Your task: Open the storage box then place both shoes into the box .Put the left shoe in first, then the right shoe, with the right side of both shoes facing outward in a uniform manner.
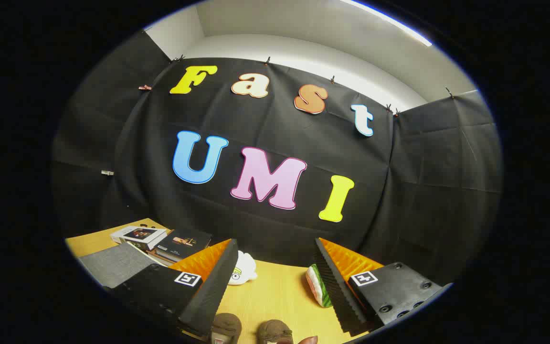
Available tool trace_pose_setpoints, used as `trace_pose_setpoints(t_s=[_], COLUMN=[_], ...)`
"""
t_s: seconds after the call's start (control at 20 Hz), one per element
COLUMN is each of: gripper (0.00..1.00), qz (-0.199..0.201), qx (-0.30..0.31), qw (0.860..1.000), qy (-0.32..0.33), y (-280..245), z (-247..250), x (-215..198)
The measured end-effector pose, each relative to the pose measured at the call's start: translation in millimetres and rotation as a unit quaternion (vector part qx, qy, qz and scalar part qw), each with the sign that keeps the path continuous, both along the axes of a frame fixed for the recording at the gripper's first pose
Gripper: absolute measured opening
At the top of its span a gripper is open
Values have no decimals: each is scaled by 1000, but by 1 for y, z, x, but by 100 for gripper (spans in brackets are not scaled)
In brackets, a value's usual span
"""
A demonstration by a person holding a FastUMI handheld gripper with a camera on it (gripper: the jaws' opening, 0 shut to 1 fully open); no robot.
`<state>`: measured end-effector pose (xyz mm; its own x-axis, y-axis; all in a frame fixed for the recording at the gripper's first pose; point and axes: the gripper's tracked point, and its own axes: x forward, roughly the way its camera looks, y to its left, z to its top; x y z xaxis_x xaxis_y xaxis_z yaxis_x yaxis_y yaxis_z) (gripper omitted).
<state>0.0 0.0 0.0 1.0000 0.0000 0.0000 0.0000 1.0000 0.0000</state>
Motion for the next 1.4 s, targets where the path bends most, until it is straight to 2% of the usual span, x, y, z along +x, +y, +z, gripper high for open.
trace_pose_setpoints(t_s=[1.2, 1.4], gripper=[98, 97], qz=[5, 25], qx=[10, 23], qw=[1000, 999], qy=[8, 15], y=[16, 26], z=[-2, -5], x=[4, 4])
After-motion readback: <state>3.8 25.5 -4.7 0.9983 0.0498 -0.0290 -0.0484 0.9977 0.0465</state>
